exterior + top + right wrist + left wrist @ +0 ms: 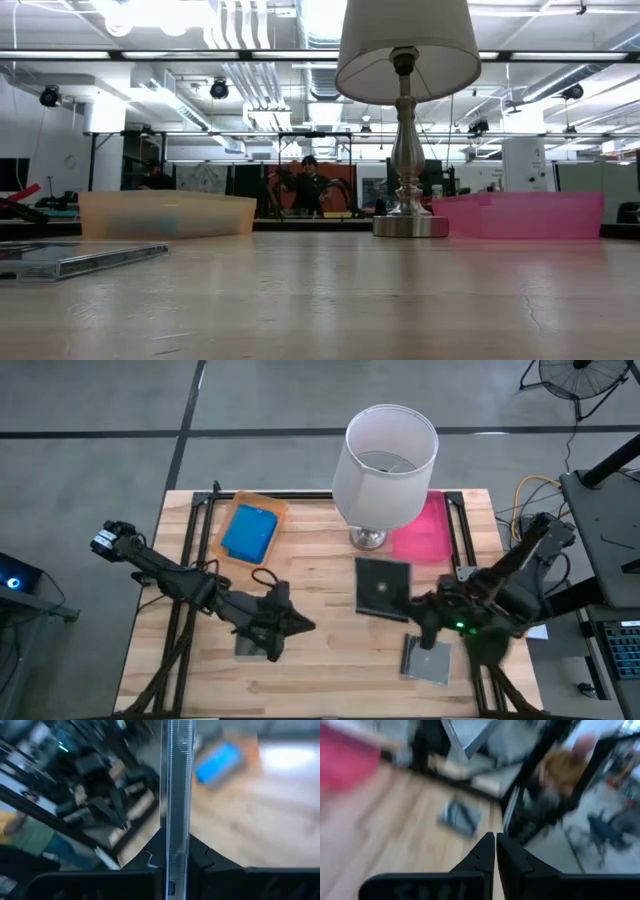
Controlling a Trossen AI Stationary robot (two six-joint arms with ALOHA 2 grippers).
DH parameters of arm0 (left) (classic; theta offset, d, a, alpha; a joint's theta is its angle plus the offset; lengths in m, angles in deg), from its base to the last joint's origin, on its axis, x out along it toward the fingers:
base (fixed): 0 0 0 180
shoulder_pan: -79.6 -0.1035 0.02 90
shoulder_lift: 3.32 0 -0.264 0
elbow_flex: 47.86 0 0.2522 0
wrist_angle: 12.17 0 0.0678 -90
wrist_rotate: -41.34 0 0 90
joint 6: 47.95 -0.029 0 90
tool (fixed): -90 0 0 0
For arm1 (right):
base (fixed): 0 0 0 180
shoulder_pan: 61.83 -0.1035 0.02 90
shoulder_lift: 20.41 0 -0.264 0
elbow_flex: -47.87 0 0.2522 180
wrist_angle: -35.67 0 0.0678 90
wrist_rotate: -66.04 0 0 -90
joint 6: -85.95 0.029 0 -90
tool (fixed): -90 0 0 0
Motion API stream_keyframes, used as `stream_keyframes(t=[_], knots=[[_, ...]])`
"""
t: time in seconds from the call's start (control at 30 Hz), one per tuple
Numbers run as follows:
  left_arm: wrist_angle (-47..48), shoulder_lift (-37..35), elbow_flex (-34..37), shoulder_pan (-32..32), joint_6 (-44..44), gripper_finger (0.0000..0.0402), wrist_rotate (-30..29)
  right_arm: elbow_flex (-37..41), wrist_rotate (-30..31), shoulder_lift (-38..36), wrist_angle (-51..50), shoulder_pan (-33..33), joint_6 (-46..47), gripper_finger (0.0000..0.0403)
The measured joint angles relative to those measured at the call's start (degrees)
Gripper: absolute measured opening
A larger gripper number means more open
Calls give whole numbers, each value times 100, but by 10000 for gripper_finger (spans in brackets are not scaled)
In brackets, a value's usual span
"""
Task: Pick & place jewel cases by type
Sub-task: Put the middle black cd case into the pink bin
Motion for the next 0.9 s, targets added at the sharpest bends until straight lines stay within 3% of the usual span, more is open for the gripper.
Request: stream_keyframes(t=[0.1,0.2,0.47,0.9], knots=[[-633,-4,-215,-29,-436,0,-298,-431,867,-2,23,-282,-766,16],[-1116,-4,-309,-111,-784,0,-318,-706,1295,-1,28,-430,-1348,16],[-1243,-80,-428,-199,-887,0,-221,-915,1406,19,623,-464,-2640,16],[-882,-496,-425,-175,-1063,0,-189,-935,84,433,6094,-883,-9971,16]])
